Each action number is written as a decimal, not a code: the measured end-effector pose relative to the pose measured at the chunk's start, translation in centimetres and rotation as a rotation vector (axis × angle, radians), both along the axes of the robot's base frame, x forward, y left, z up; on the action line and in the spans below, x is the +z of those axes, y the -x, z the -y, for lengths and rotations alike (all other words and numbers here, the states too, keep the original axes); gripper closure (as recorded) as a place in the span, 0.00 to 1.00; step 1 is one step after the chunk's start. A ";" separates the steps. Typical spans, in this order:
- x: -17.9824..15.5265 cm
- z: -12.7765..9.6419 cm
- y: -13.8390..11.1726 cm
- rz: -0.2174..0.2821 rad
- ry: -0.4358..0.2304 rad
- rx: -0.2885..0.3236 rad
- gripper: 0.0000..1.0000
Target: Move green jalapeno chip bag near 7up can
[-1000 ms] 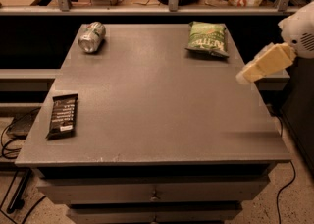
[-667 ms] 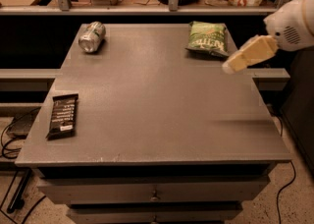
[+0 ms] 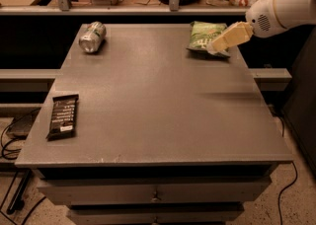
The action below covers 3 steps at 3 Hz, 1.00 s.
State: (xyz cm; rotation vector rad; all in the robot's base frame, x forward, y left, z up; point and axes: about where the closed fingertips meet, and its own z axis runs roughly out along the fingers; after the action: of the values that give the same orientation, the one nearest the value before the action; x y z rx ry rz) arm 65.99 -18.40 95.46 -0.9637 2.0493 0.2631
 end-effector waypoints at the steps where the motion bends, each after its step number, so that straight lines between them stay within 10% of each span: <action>1: 0.0 0.0 0.0 0.000 0.000 0.000 0.00; 3: -2.1 -0.8 -3.6 -0.009 -0.066 -0.053 0.00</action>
Offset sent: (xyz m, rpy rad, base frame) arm 0.0265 0.0036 -0.0166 0.1011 0.0175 -0.0831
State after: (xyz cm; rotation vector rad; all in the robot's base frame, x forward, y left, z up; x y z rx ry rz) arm 69.55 -17.63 93.33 -0.8688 2.0584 0.3058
